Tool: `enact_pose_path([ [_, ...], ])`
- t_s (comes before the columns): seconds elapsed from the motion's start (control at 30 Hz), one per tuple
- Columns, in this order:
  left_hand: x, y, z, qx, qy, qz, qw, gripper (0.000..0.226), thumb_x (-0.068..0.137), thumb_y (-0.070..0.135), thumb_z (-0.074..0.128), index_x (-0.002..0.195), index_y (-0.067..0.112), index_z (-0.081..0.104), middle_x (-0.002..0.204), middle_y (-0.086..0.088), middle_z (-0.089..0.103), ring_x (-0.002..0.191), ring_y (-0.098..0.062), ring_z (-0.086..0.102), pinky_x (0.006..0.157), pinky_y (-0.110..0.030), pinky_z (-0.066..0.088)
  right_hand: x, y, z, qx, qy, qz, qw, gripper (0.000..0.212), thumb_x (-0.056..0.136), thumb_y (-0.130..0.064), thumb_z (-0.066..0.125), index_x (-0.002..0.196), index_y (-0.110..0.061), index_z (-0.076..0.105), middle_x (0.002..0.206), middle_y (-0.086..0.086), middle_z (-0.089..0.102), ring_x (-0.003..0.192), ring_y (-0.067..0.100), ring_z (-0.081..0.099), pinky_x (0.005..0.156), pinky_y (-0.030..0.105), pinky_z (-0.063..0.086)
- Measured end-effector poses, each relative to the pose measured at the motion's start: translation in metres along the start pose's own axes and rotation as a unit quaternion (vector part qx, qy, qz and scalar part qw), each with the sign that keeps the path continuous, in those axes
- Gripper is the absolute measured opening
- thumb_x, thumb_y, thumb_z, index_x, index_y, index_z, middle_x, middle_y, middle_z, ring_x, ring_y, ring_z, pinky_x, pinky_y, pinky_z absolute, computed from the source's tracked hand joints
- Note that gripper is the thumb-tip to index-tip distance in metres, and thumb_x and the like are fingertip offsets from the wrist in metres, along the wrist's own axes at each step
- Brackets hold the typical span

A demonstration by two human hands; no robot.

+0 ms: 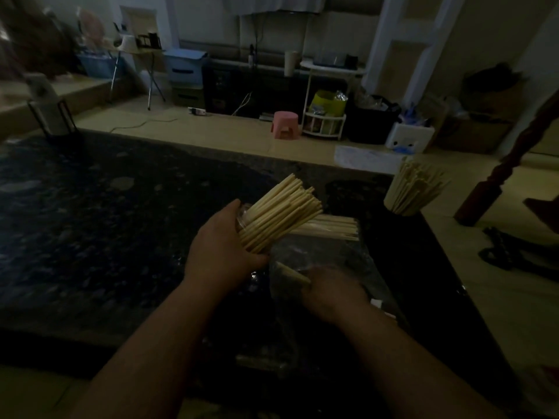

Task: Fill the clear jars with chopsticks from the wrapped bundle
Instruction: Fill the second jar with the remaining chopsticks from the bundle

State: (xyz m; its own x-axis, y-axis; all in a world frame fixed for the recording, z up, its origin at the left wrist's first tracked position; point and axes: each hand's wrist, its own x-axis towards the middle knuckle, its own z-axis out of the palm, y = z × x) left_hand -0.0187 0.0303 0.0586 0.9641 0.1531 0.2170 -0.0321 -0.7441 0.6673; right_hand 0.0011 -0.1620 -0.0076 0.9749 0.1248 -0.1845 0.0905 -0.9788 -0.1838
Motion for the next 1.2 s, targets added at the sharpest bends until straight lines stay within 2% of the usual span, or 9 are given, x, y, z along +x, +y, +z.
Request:
enact_pose_path([
  [0.2, -0.012, -0.002, -0.001, -0.007, -0.003, 0.000, 1.000, 0.083, 0.053, 0.029, 0.089, 0.126, 0.026, 0.050, 0.114, 0.004, 0.054, 0.103, -0.013, 0.052, 0.082, -0.030, 0.045, -0.046, 0.004, -0.032, -0.023, 0.010, -0.034, 0.999, 0.035, 0.089, -0.043, 0.046, 0.108, -0.018, 0.063, 0.113, 0.010, 0.063, 0.103, 0.028, 0.061, 0.072, 0.028, 0.037],
  [0.37, -0.019, 0.005, -0.003, 0.000, -0.001, -0.001, 1.000, 0.085, 0.055, 0.026, 0.090, 0.129, 0.026, 0.048, 0.106, 0.011, 0.050, 0.096, -0.008, 0.048, 0.079, -0.028, 0.043, -0.067, 0.008, -0.067, -0.045, 0.156, -0.061, 0.985, 0.028, 0.086, -0.048, 0.046, 0.099, -0.027, 0.057, 0.103, 0.002, 0.065, 0.096, 0.025, 0.061, 0.066, 0.029, 0.034],
  [0.47, -0.022, 0.006, -0.001, 0.014, -0.019, -0.008, 1.000, 0.090, 0.055, 0.024, 0.090, 0.132, 0.027, 0.044, 0.116, 0.007, 0.053, 0.103, -0.011, 0.050, 0.088, -0.035, 0.049, -0.067, 0.011, -0.071, -0.039, 0.224, -0.066, 0.972, 0.027, 0.087, -0.049, 0.047, 0.094, -0.025, 0.056, 0.100, 0.000, 0.065, 0.094, 0.025, 0.061, 0.065, 0.030, 0.031],
  [0.63, -0.021, 0.005, 0.004, 0.038, -0.034, -0.008, 0.999, 0.093, 0.054, 0.027, 0.091, 0.133, 0.030, 0.042, 0.120, 0.006, 0.054, 0.106, -0.011, 0.050, 0.090, -0.034, 0.047, -0.054, 0.016, -0.072, -0.027, 0.363, -0.097, 0.926, 0.030, 0.080, -0.046, 0.046, 0.063, -0.022, 0.051, 0.056, -0.001, 0.056, 0.048, 0.024, 0.055, 0.046, 0.022, 0.018],
  [0.8, -0.017, 0.003, 0.008, 0.075, -0.051, 0.009, 0.996, 0.107, 0.056, 0.028, 0.090, 0.147, 0.025, 0.032, 0.134, 0.002, 0.051, 0.120, -0.016, 0.049, 0.103, -0.040, 0.043, -0.045, 0.025, -0.070, 0.056, 0.444, -0.153, 0.881, 0.024, 0.077, -0.039, 0.050, 0.070, -0.015, 0.051, 0.068, 0.006, 0.052, 0.054, 0.028, 0.050, 0.052, 0.024, 0.023],
  [0.9, -0.012, 0.000, 0.010, 0.089, -0.066, 0.021, 0.994, 0.108, 0.057, 0.029, 0.090, 0.148, 0.027, 0.031, 0.138, 0.005, 0.048, 0.126, -0.014, 0.045, 0.107, -0.041, 0.041, -0.036, 0.031, -0.073, 0.085, 0.474, -0.208, 0.851, 0.031, 0.087, -0.032, 0.053, 0.068, -0.009, 0.050, 0.075, 0.013, 0.050, 0.063, 0.030, 0.048, 0.056, 0.031, 0.028],
  [0.97, -0.009, -0.001, 0.012, 0.090, -0.068, 0.034, 0.993, 0.104, 0.055, 0.031, 0.089, 0.145, 0.028, 0.035, 0.136, 0.007, 0.049, 0.123, -0.012, 0.046, 0.105, -0.040, 0.042, -0.036, 0.032, -0.076, 0.092, 0.496, -0.211, 0.837, 0.038, 0.095, -0.033, 0.043, 0.068, -0.008, 0.053, 0.079, 0.014, 0.052, 0.066, 0.030, 0.048, 0.057, 0.035, 0.033],
  [1.1, -0.007, -0.002, 0.018, 0.114, -0.059, 0.049, 0.990, 0.104, 0.055, 0.031, 0.088, 0.145, 0.029, 0.035, 0.137, 0.007, 0.049, 0.124, -0.012, 0.044, 0.105, -0.032, 0.037, -0.039, 0.028, -0.075, 0.182, 0.502, -0.154, 0.831, 0.040, 0.099, -0.041, 0.038, 0.081, -0.011, 0.059, 0.082, 0.005, 0.051, 0.068, 0.015, 0.045, 0.059, 0.024, 0.033],
  [1.2, -0.007, -0.002, 0.021, 0.118, -0.068, 0.059, 0.989, 0.103, 0.056, 0.032, 0.087, 0.145, 0.030, 0.034, 0.138, 0.007, 0.048, 0.124, -0.011, 0.044, 0.104, -0.029, 0.035, -0.033, 0.027, -0.073, 0.224, 0.494, -0.170, 0.823, 0.034, 0.100, -0.030, 0.045, 0.082, -0.009, 0.064, 0.084, 0.003, 0.054, 0.078, -0.002, 0.042, 0.076, 0.007, 0.035],
])
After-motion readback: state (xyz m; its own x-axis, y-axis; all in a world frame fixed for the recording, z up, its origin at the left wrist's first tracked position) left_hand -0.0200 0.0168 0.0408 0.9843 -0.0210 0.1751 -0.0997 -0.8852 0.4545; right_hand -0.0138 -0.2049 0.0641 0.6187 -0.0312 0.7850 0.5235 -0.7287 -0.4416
